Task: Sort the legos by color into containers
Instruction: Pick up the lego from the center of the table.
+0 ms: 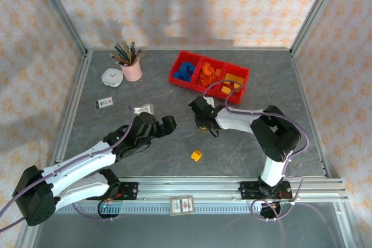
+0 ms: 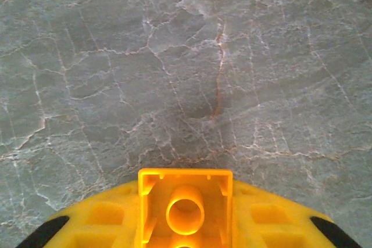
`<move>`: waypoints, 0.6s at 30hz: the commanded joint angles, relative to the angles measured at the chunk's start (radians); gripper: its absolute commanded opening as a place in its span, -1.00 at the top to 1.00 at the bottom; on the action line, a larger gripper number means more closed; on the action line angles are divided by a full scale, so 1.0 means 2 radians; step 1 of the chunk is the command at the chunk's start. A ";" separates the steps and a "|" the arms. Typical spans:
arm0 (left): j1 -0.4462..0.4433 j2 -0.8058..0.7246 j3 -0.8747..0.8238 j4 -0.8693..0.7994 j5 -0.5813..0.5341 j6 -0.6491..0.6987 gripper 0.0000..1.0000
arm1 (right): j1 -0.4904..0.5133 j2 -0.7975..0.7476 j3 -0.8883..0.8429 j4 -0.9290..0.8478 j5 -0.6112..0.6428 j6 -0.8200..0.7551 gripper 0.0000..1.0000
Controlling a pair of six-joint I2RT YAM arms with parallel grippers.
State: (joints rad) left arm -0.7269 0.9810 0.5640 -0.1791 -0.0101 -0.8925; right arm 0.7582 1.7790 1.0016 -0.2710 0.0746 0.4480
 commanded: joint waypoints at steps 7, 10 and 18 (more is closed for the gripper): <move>-0.002 0.037 0.031 0.044 0.030 0.016 -0.98 | -0.024 -0.058 0.028 -0.024 0.024 0.005 0.47; -0.002 0.056 0.049 0.044 0.043 0.028 -0.98 | -0.055 -0.063 0.047 -0.041 0.027 -0.001 0.46; -0.002 0.093 0.084 0.058 0.053 0.046 -0.98 | -0.149 -0.030 0.126 -0.052 0.056 -0.033 0.45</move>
State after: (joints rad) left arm -0.7269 1.1484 0.6834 -0.0933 0.0799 -0.8360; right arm 0.5072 1.6848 1.1889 -0.3401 0.1246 0.4171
